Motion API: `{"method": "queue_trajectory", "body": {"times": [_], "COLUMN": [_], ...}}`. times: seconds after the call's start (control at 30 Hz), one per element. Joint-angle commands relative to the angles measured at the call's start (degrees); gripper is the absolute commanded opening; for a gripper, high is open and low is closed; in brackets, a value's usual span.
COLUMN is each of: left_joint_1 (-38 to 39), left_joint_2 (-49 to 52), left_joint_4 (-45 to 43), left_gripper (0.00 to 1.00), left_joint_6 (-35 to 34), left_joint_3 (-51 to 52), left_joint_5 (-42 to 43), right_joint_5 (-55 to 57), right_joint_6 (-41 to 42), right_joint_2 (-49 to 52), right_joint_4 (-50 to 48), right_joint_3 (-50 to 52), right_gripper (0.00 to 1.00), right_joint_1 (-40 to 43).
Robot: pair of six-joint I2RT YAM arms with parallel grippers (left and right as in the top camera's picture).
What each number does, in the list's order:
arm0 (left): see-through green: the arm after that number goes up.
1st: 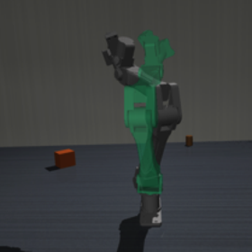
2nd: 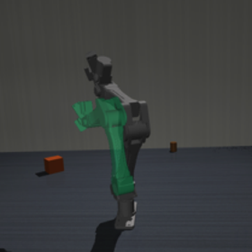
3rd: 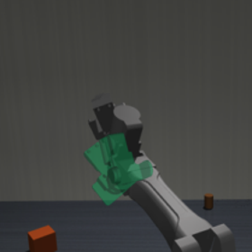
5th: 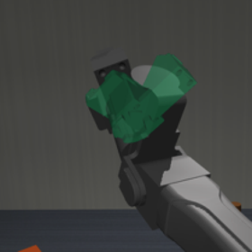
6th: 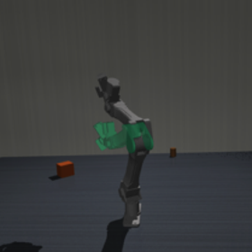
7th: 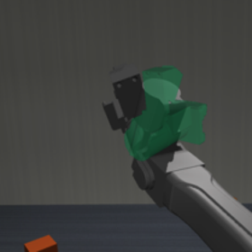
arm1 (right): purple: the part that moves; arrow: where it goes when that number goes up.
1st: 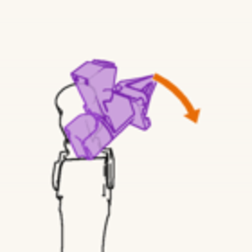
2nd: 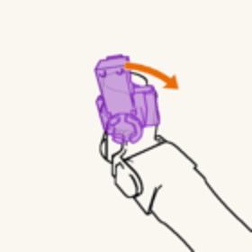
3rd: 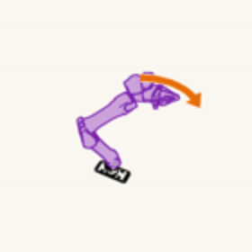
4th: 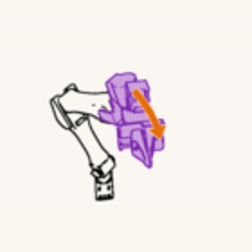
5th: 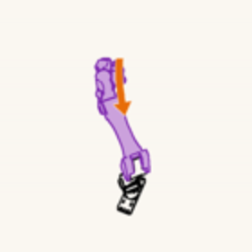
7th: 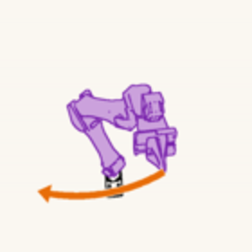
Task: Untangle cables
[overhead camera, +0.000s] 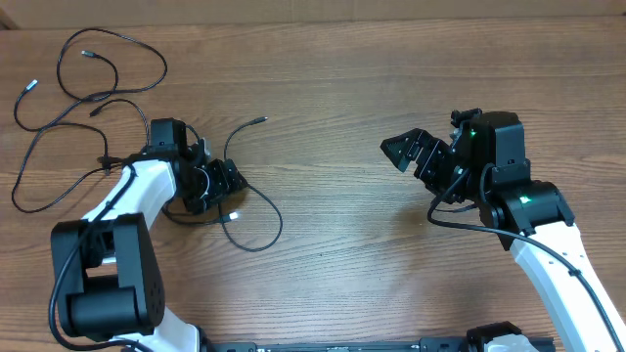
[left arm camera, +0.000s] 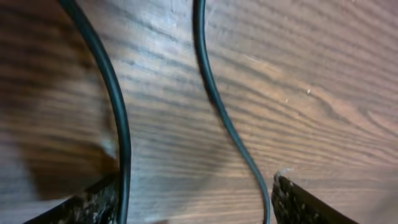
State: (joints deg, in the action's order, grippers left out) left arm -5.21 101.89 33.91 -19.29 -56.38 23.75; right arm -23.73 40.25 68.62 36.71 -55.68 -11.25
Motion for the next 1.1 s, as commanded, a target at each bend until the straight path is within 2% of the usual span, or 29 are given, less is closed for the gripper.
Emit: {"method": "queue_trajectory", "body": {"times": [0.0,0.1,0.2,0.3,0.43,0.57,0.77,0.87,1.07], "left_joint_1": [0.0,0.0,0.0,0.0,0.0,1.3,5.5,7.5,9.4], "left_joint_2": [5.3,7.5,8.4,8.4,8.4,8.4,8.4,8.4,8.4], "left_joint_4": [-1.6,-4.5,-8.4,-10.6,-11.9,-11.9,-16.0,-15.3,-15.0], "left_gripper": [0.78,0.79,0.74,0.73,0.73,0.69,0.66,0.66,0.62], "left_joint_6": [0.9,1.3,1.3,1.3,-0.8,-2.4,-3.8,-11.0,-11.6], "left_joint_3": [1.2,1.2,1.2,1.2,1.2,1.2,1.2,1.2,1.2], "left_joint_5": [0.4,3.7,9.5,11.4,7.4,-0.7,-3.4,-12.9,-22.6], "right_joint_5": [0.3,0.3,0.3,0.3,0.3,0.3,0.3,0.3,0.3], "right_joint_6": [-0.3,-0.2,-0.2,-0.2,-0.2,-0.2,-0.2,-0.2,-0.2], "right_joint_2": [-0.7,-0.7,-0.7,-0.7,-0.7,-0.7,-0.7,-0.7,-0.7], "right_joint_4": [-0.2,-0.2,-0.2,-0.2,-0.2,-0.1,-0.1,-0.2,-0.1], "right_joint_3": [-0.2,-0.2,-0.2,-0.2,-0.2,-0.2,-0.2,-0.2,-0.2], "right_gripper": [1.0,1.0,1.0,1.0,1.0,1.0,1.0,1.0,1.0], "right_joint_1": [0.1,0.1,0.1,0.1,0.1,0.1,0.1,0.1,0.1]}}
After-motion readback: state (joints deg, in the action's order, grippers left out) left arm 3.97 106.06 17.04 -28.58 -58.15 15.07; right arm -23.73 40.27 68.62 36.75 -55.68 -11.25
